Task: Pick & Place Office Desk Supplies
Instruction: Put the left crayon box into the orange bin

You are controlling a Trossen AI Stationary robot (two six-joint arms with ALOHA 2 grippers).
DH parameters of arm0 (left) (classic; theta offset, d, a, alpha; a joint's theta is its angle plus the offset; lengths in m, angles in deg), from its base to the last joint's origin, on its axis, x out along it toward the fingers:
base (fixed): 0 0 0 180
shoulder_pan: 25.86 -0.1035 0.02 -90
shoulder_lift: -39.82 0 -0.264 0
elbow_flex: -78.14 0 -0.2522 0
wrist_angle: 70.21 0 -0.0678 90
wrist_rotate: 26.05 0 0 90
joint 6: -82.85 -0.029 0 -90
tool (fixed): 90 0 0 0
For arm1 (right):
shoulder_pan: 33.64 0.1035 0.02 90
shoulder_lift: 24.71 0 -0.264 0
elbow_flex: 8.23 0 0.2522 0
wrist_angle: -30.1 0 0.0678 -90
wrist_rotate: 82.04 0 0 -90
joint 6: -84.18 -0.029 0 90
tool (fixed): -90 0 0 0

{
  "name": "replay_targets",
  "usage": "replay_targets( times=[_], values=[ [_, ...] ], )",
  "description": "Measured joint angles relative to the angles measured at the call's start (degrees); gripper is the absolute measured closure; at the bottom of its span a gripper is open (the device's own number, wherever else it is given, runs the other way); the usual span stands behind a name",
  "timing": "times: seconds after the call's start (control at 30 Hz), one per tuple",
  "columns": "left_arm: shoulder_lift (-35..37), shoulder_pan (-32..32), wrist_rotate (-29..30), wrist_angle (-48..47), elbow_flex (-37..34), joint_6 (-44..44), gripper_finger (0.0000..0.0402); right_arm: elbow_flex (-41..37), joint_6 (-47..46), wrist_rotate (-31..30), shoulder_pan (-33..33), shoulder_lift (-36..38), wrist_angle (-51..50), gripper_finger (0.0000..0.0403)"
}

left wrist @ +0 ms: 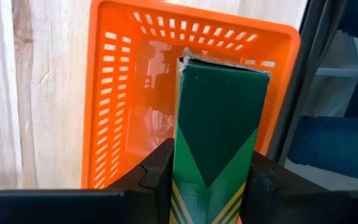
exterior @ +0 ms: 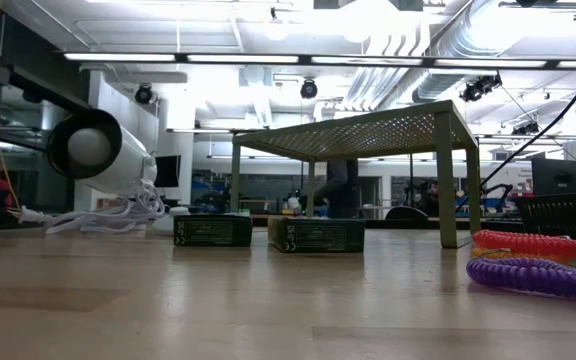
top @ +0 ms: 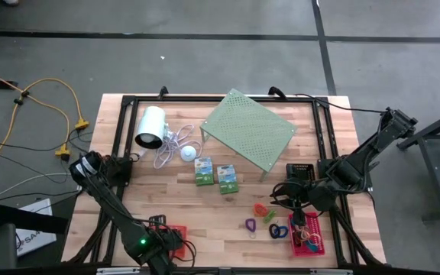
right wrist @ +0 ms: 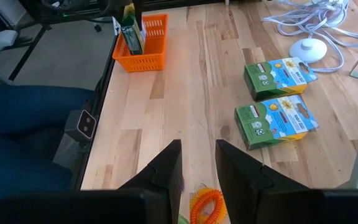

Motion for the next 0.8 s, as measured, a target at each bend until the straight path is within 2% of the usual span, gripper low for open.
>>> replay_targets(
  times=[0.23,0.8],
  values=[
    [-2.0,-0.5,-3.0,0.9,0.0,-1.9,0.0284,0.0,0.0,0.0,0.0,0.0,0.0,0.0317],
    [-3.2,-1.2,-4.1,2.9,0.0,-1.9,0.0284,0.0,0.0,0.0,0.0,0.0,0.2,0.0317]
  ],
)
